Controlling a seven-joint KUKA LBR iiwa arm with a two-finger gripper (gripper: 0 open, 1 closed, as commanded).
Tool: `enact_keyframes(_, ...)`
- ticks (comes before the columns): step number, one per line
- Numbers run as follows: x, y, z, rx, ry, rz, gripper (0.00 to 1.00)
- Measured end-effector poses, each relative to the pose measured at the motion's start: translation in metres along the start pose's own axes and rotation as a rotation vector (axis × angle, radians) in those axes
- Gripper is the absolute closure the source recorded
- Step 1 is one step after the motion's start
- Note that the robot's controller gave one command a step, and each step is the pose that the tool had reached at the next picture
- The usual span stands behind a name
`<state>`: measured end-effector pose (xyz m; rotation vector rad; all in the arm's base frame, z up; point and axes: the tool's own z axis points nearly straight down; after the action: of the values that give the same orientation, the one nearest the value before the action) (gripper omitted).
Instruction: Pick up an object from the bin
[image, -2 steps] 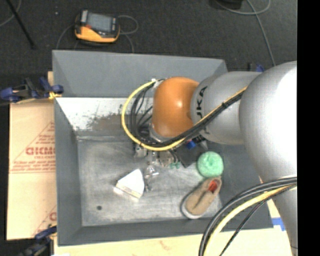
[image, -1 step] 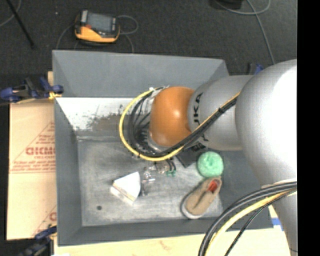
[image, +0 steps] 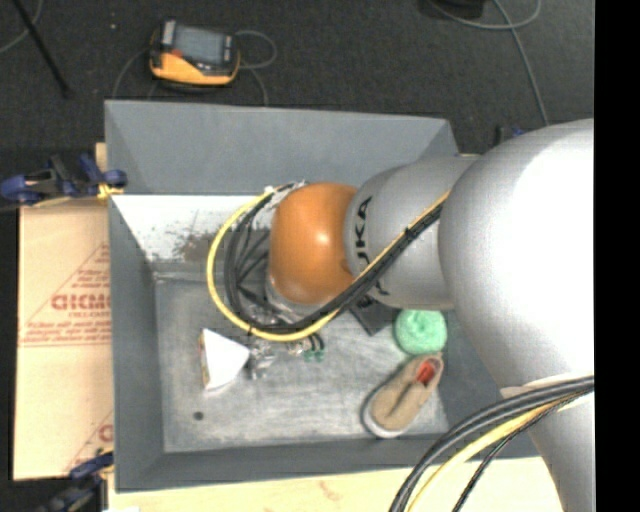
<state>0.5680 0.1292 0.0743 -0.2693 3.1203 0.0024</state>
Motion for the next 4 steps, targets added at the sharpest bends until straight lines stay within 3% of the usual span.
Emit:
enact_keyframes(1,0.000,0.000,0.000,0.000,0.000,0.001,1.00)
enact_keyframes(2,0.002,-0.003,-0.041,0.001,0.014,0.008,1.00)
enact_keyframes(3,-0.014,0.014,-0.106,-0.001,0.006,0.033,0.00)
enact_keyframes(4,-0.014,0.014,-0.106,-0.001,0.006,0.033,0.00)
